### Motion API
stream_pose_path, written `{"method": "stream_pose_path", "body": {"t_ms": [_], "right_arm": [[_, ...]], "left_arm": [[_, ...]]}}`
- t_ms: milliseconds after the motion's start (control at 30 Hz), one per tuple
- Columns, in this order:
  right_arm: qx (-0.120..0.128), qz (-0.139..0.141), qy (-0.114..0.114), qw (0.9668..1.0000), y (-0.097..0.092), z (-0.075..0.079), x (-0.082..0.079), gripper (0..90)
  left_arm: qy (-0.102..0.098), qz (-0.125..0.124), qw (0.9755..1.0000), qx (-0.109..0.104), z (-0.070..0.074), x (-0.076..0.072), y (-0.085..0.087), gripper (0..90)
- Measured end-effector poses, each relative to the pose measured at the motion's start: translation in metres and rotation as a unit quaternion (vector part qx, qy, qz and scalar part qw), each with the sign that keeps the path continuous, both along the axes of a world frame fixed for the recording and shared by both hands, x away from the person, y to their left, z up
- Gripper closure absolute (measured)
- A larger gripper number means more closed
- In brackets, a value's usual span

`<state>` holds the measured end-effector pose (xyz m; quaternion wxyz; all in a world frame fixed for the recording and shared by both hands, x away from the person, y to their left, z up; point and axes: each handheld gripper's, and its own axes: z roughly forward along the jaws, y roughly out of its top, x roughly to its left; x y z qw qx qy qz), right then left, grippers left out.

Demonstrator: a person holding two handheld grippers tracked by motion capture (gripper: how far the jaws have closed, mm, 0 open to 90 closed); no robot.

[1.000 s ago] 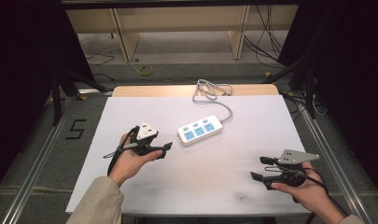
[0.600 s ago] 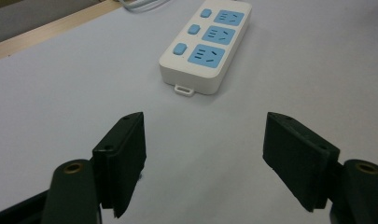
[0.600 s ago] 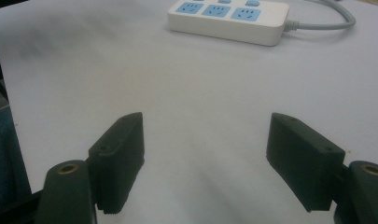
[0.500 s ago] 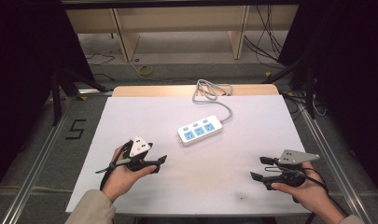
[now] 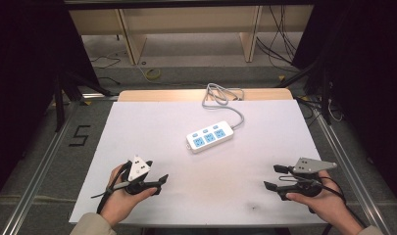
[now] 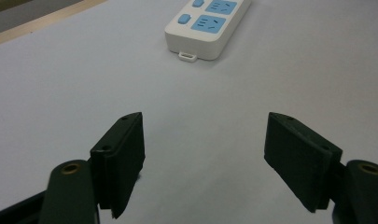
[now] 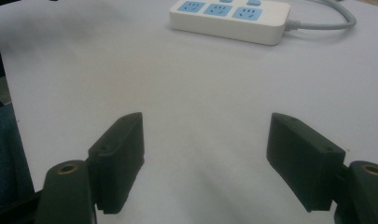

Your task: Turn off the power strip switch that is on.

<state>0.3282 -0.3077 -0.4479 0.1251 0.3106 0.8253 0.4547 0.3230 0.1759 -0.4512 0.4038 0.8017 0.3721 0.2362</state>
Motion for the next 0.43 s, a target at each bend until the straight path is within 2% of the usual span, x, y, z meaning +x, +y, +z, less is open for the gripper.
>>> {"method": "stream_pose_path", "body": {"t_ms": [300,433], "right_arm": [[0.001,-0.001,-0.001,1.0,-0.0009,0.0002,-0.0007,28.0],[0.002,-0.003,0.0,1.0,-0.001,-0.0001,-0.0003,28.0]], "left_arm": [[0.003,-0.003,1.0,0.007,-0.0027,0.0002,-0.0021,28.1],[0.005,-0.018,0.9997,0.018,-0.0035,0.0005,-0.0072,27.1]]}}
